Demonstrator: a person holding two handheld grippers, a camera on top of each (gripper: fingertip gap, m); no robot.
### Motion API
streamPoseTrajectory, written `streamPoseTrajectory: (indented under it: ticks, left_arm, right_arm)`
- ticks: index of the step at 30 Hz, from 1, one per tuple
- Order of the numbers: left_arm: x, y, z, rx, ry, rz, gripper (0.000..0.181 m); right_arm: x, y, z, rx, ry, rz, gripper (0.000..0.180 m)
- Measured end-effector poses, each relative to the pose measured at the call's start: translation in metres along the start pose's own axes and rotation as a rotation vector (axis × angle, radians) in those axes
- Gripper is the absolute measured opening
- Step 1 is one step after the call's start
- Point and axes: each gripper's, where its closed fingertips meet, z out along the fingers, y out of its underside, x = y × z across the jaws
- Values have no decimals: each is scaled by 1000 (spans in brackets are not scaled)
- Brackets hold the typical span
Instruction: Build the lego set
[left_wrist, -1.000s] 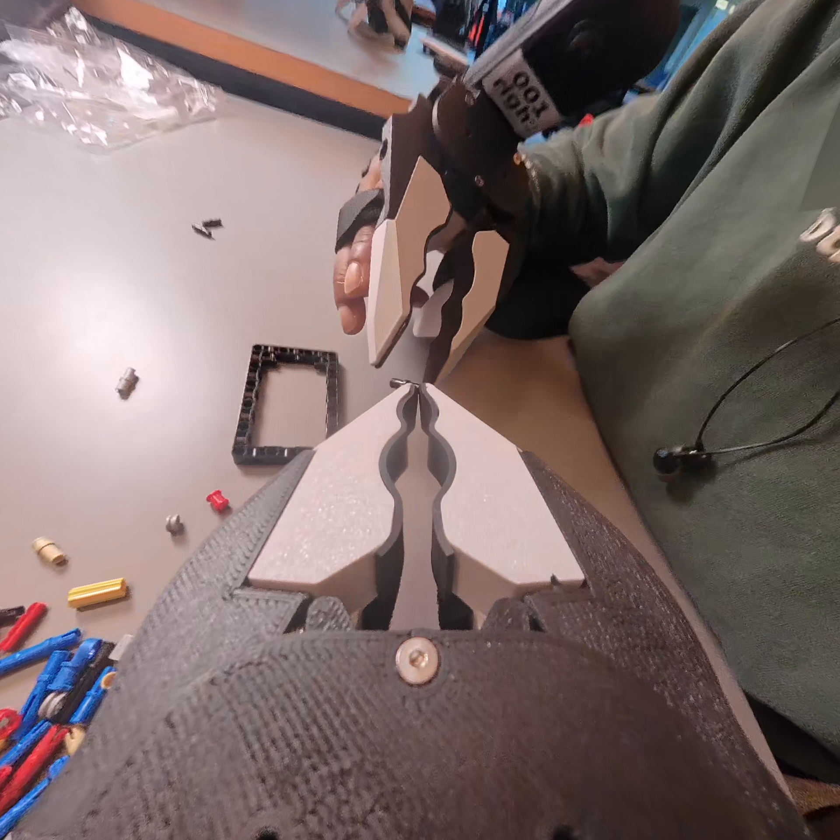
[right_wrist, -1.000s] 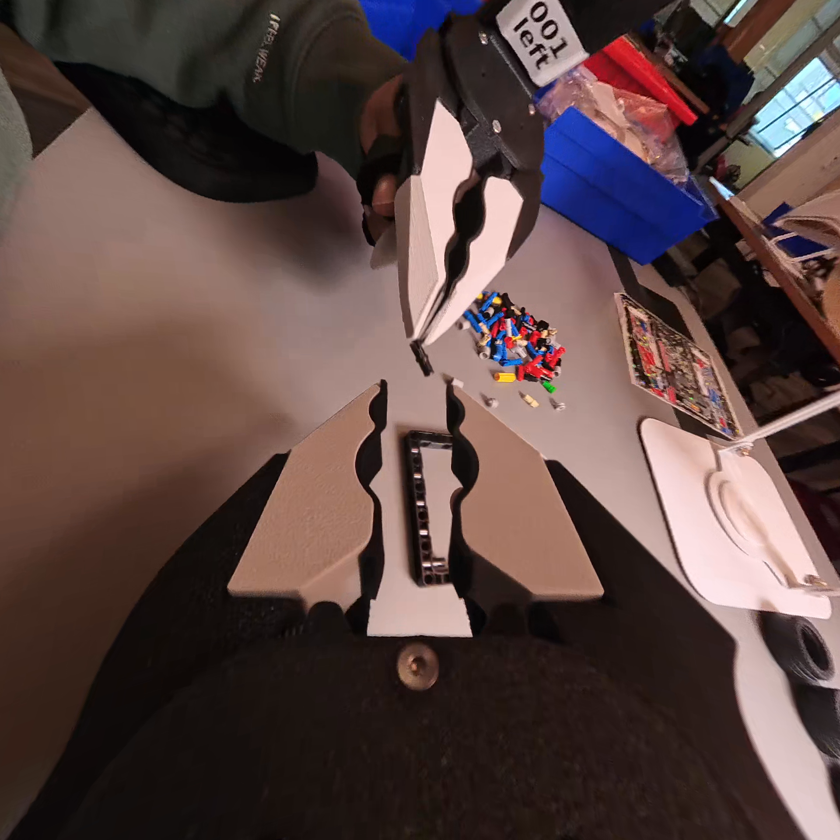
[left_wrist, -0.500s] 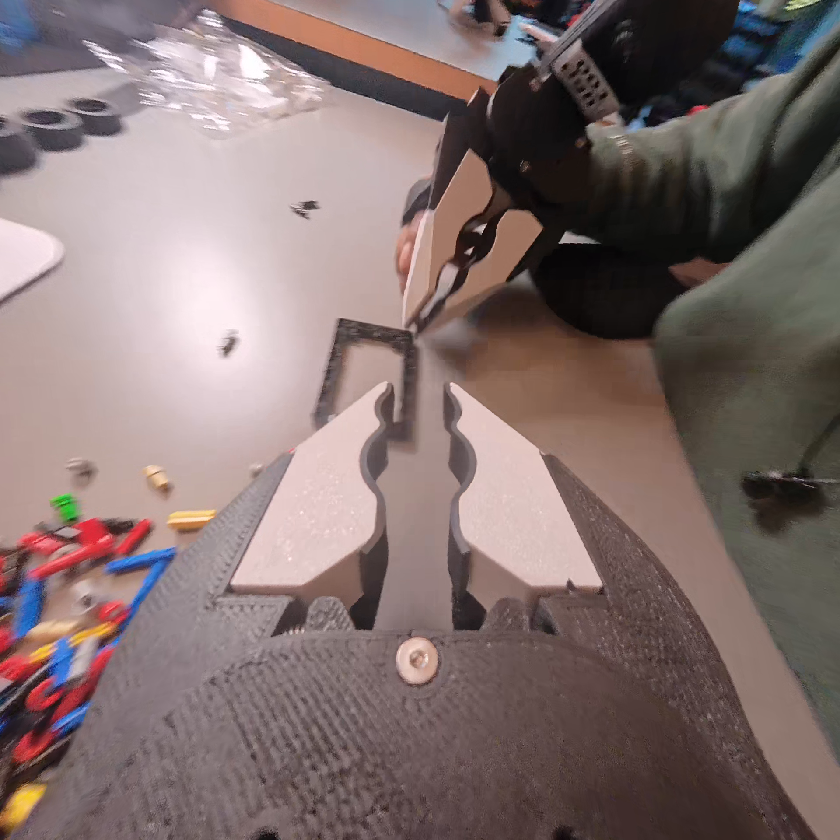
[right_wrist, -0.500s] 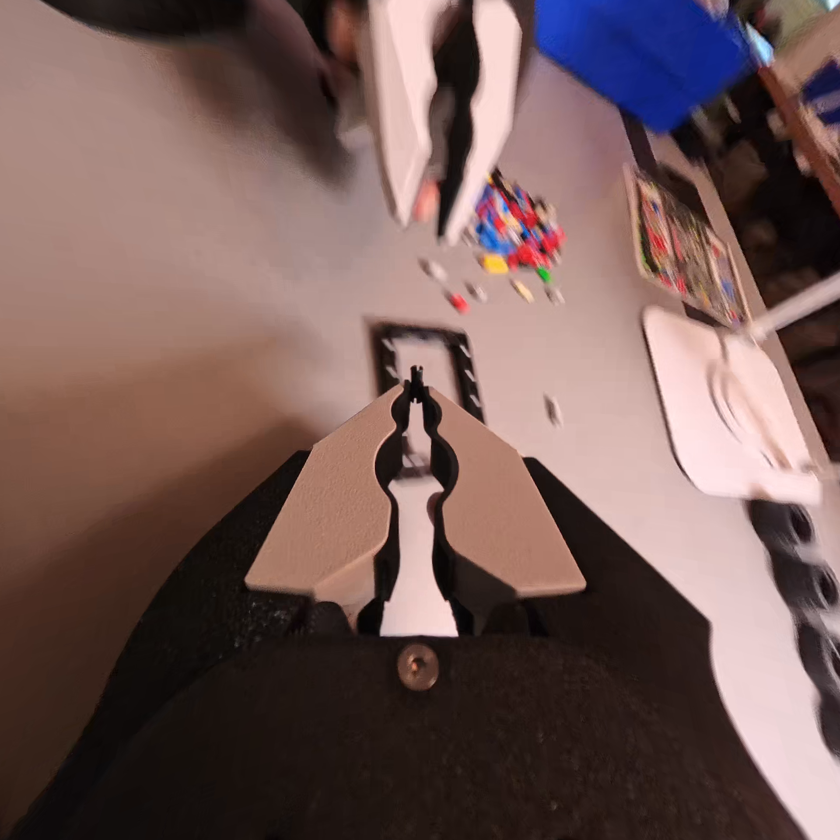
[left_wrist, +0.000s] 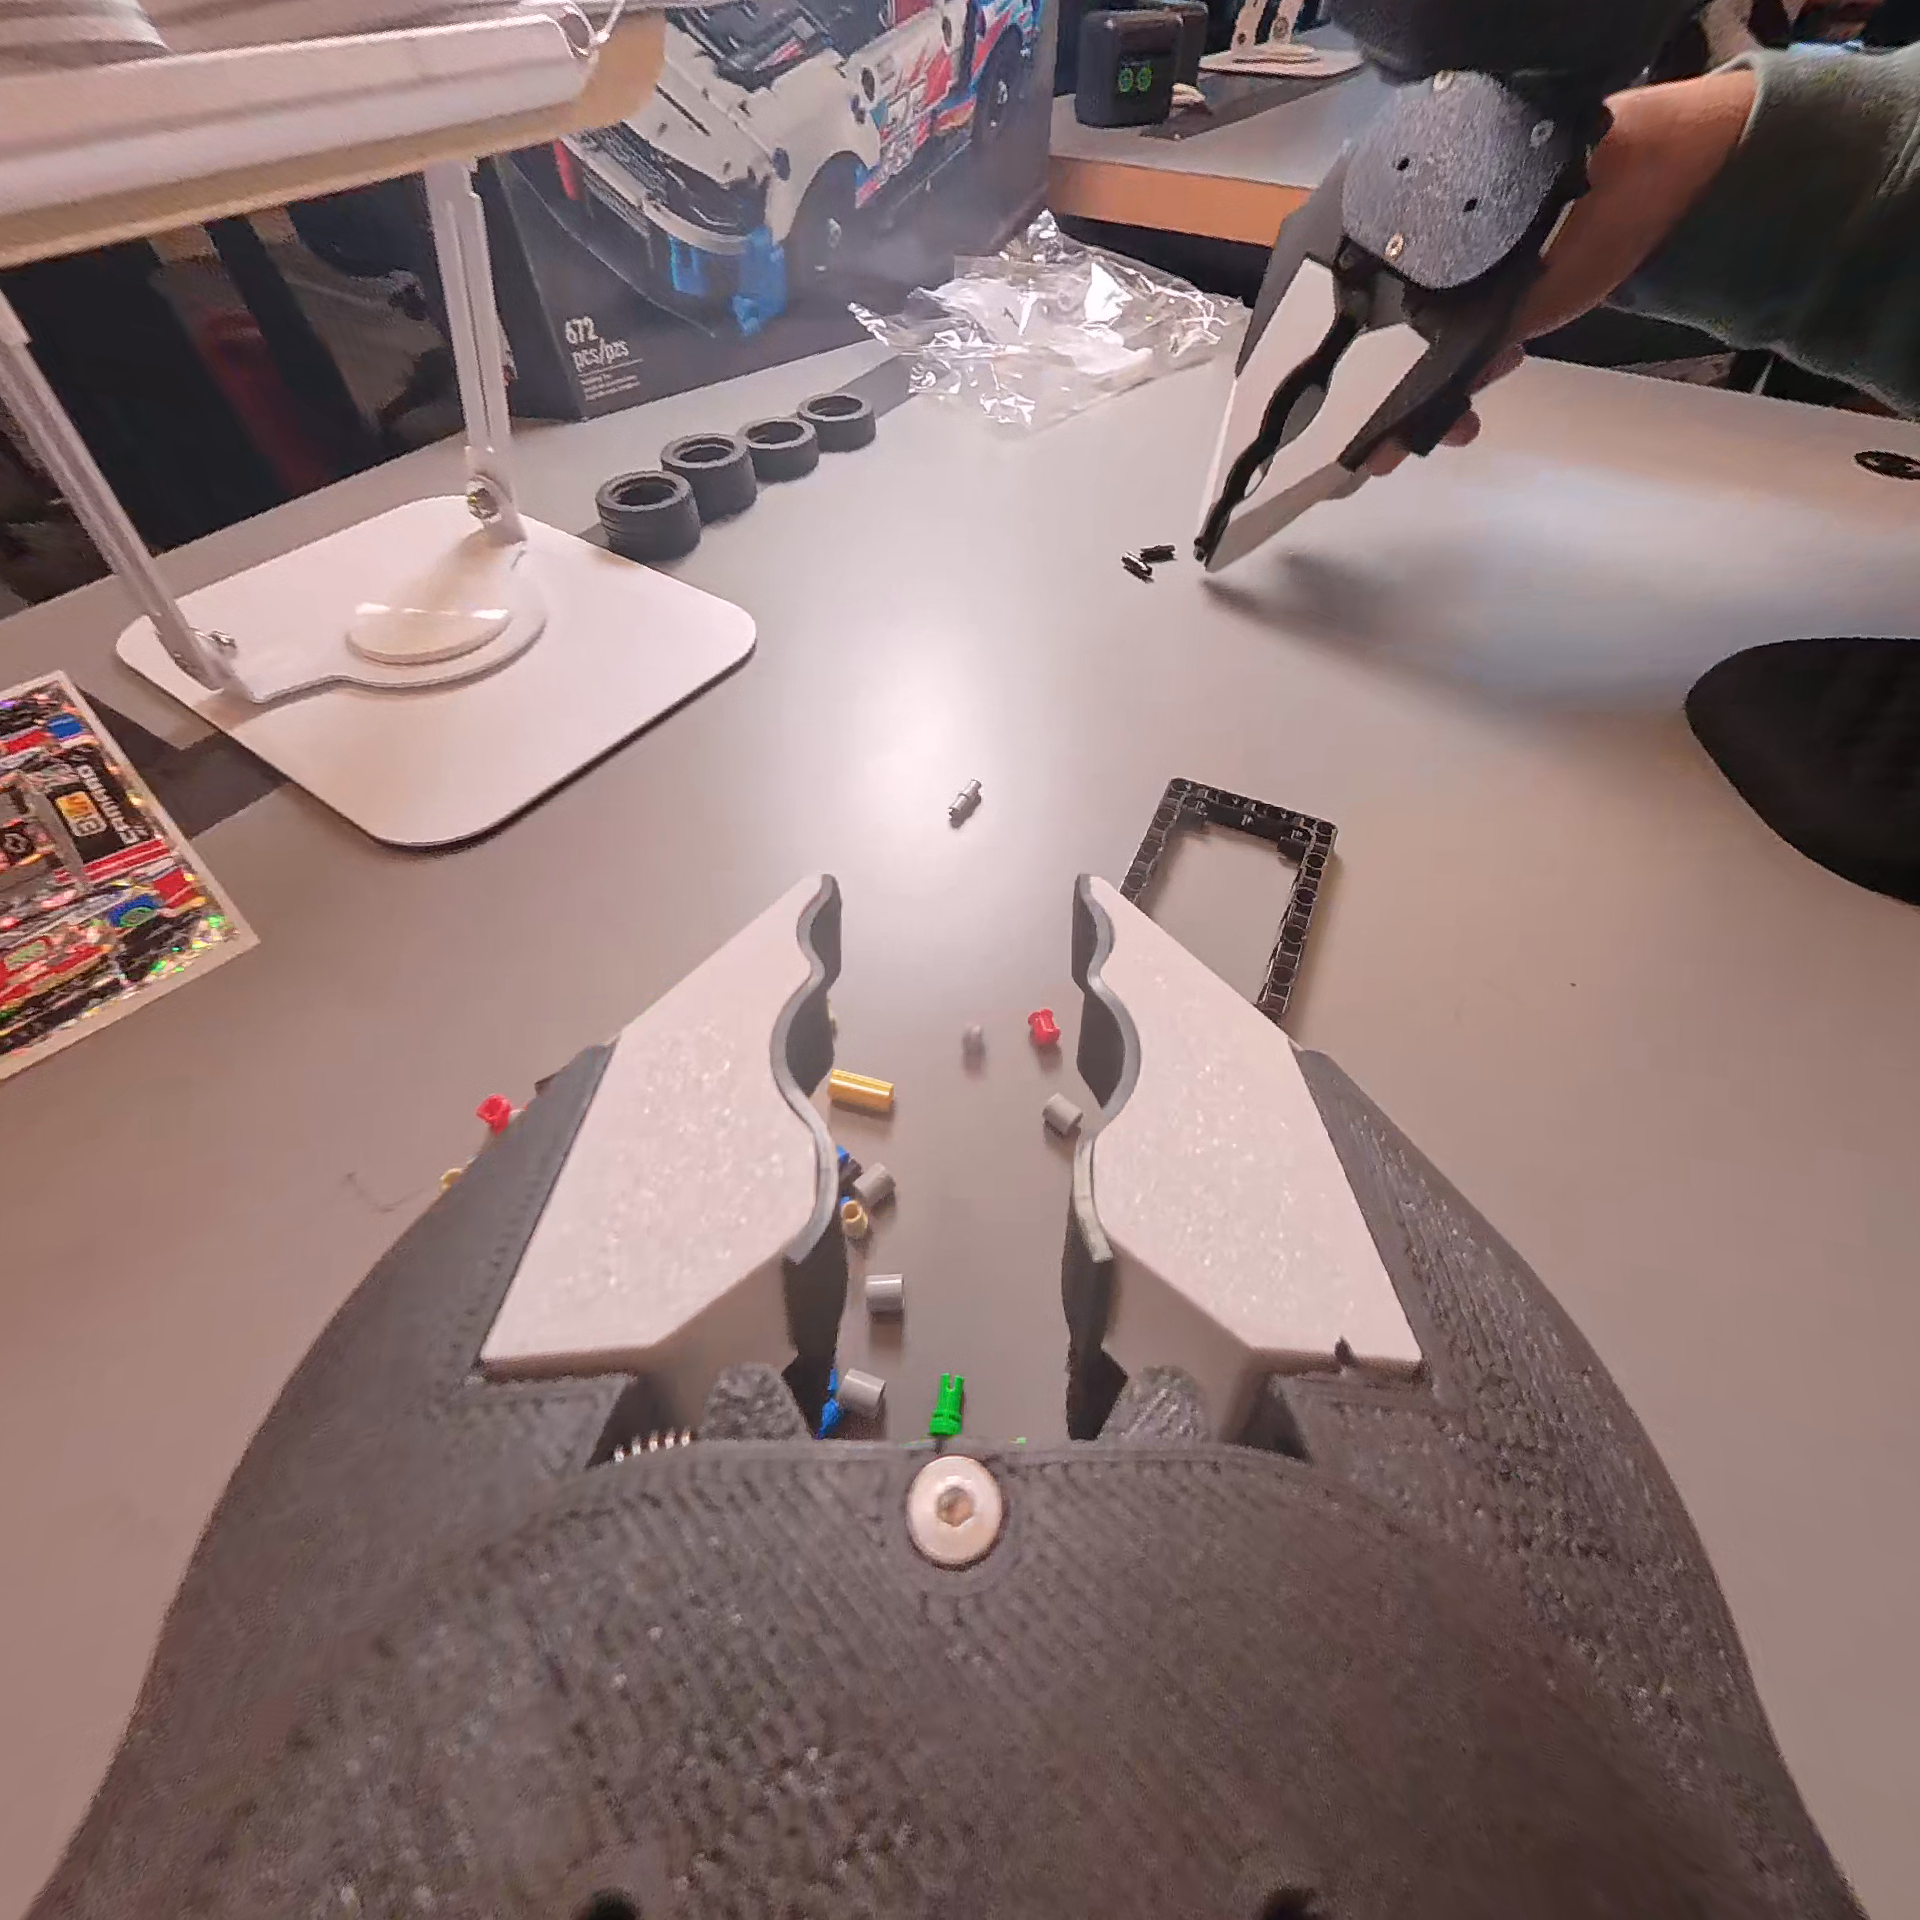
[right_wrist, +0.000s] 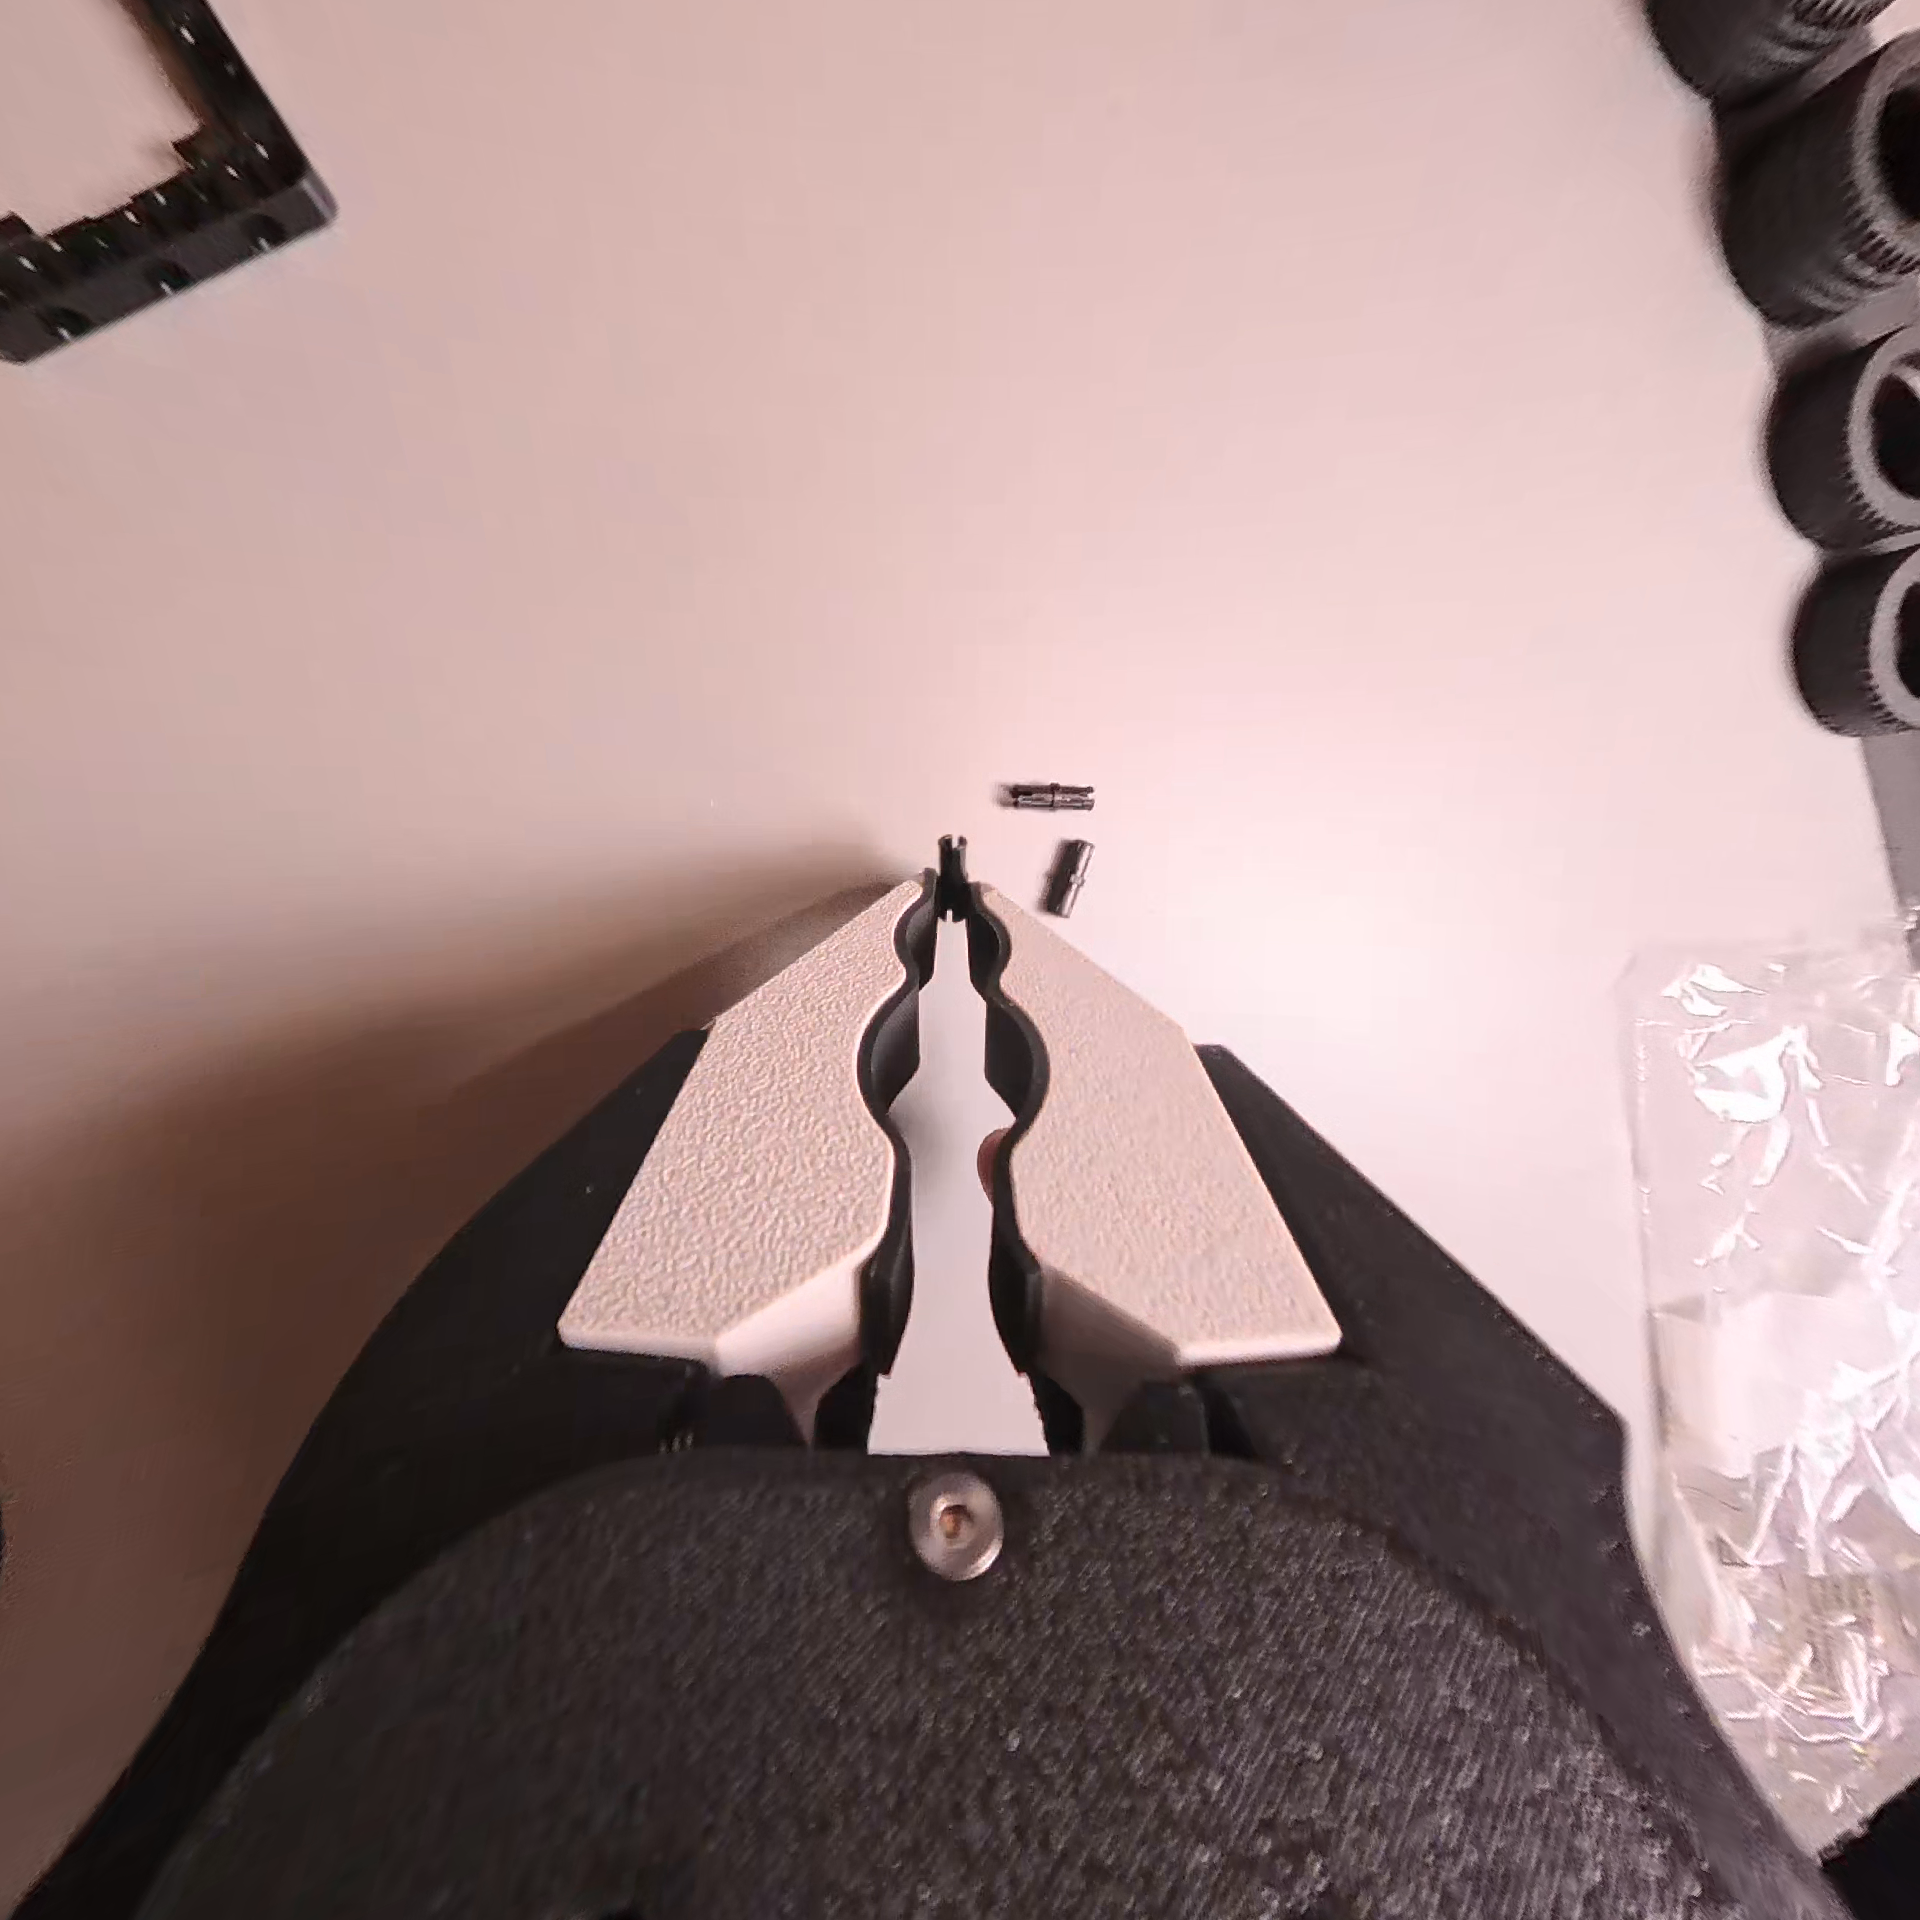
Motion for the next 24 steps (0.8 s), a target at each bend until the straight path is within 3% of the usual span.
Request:
streamPoseTrajectory:
  ticks: [24]
  left_arm:
    - [-16,1,-11,-5,-62,-8,44]
  right_arm:
    - [3,-12,-1,103,-35,86,8]
